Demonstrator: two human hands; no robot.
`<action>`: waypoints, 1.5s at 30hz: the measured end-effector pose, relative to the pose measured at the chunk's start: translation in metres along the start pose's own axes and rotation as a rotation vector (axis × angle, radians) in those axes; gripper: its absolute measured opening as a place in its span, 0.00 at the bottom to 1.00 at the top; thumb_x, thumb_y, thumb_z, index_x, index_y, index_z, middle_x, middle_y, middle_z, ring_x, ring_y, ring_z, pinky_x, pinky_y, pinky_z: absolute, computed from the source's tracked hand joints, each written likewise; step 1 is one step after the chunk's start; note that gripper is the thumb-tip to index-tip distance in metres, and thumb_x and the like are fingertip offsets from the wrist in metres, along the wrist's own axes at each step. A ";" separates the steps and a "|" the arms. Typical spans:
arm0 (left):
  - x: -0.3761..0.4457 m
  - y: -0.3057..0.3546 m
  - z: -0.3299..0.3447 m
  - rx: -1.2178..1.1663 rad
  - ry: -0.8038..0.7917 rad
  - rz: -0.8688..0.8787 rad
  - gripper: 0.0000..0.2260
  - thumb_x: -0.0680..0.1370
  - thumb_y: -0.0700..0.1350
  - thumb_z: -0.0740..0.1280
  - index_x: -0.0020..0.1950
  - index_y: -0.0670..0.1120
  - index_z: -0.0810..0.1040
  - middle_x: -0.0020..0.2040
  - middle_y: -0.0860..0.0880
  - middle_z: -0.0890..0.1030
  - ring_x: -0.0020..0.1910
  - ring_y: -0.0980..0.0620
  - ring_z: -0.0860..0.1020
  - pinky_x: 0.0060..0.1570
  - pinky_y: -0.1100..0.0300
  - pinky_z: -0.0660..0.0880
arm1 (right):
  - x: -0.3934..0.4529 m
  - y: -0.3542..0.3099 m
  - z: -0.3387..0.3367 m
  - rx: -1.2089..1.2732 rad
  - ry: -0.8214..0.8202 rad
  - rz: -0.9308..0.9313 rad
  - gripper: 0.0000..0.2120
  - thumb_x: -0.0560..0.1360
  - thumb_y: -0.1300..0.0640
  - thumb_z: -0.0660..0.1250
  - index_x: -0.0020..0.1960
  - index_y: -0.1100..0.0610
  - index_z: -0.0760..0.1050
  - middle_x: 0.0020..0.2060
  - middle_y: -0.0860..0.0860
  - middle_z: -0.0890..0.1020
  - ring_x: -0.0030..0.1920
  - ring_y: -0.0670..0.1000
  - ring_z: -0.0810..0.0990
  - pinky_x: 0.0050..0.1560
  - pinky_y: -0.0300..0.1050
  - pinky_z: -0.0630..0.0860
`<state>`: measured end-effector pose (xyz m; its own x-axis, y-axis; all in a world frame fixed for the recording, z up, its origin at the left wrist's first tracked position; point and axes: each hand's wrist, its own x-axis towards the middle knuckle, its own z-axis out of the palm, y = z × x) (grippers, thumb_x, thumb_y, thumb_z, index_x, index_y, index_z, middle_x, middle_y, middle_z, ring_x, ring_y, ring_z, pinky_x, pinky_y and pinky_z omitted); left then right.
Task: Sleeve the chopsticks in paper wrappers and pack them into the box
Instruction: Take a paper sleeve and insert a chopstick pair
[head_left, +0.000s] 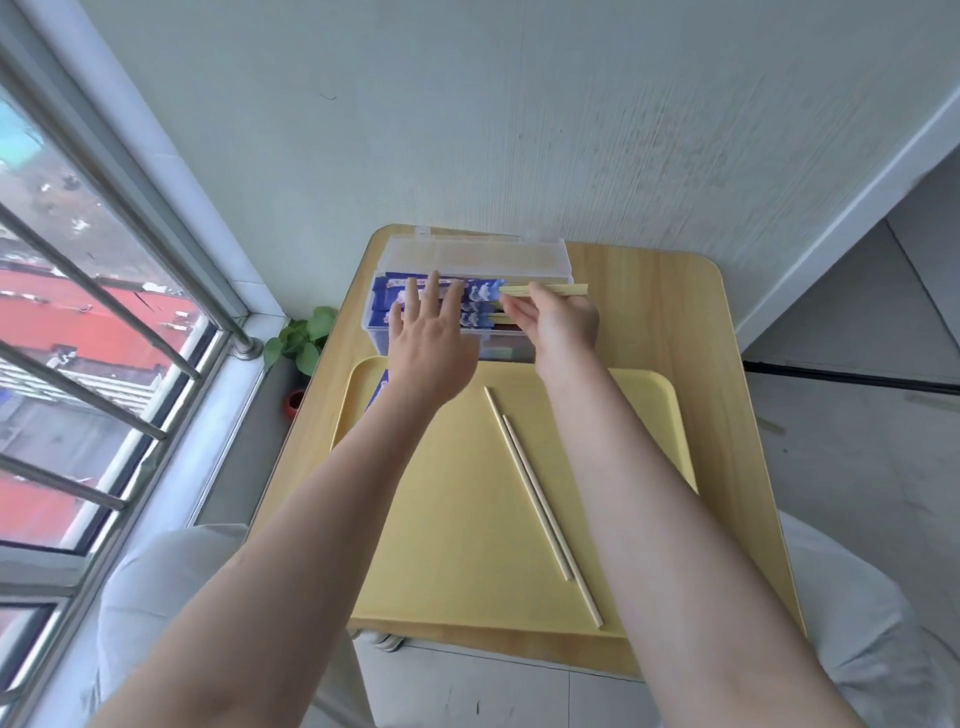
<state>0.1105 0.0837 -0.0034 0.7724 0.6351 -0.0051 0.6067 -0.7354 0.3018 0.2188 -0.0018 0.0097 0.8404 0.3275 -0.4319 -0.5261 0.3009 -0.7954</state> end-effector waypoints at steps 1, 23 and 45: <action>0.002 -0.003 0.004 0.013 -0.014 -0.006 0.32 0.83 0.49 0.59 0.83 0.49 0.47 0.83 0.46 0.44 0.81 0.41 0.41 0.79 0.44 0.42 | 0.002 0.002 0.002 -0.003 -0.011 0.013 0.07 0.79 0.69 0.66 0.56 0.69 0.73 0.39 0.62 0.83 0.38 0.57 0.87 0.41 0.44 0.84; 0.021 -0.017 0.028 0.143 -0.078 -0.021 0.39 0.77 0.74 0.43 0.83 0.53 0.42 0.83 0.50 0.42 0.81 0.45 0.38 0.77 0.44 0.38 | 0.009 0.023 -0.022 -1.732 -0.196 -0.718 0.25 0.85 0.47 0.52 0.79 0.55 0.60 0.79 0.55 0.60 0.80 0.56 0.54 0.78 0.57 0.47; -0.074 -0.049 0.036 0.034 0.008 -0.328 0.17 0.77 0.39 0.60 0.66 0.44 0.70 0.62 0.42 0.73 0.63 0.41 0.69 0.59 0.49 0.67 | -0.060 0.061 -0.043 -1.623 -0.185 -0.656 0.06 0.79 0.59 0.62 0.54 0.59 0.74 0.54 0.56 0.75 0.56 0.59 0.74 0.52 0.52 0.71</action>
<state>0.0307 0.0639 -0.0523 0.5334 0.8411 -0.0896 0.8289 -0.4987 0.2536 0.1424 -0.0416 -0.0311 0.7559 0.6518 0.0618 0.6084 -0.6644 -0.4340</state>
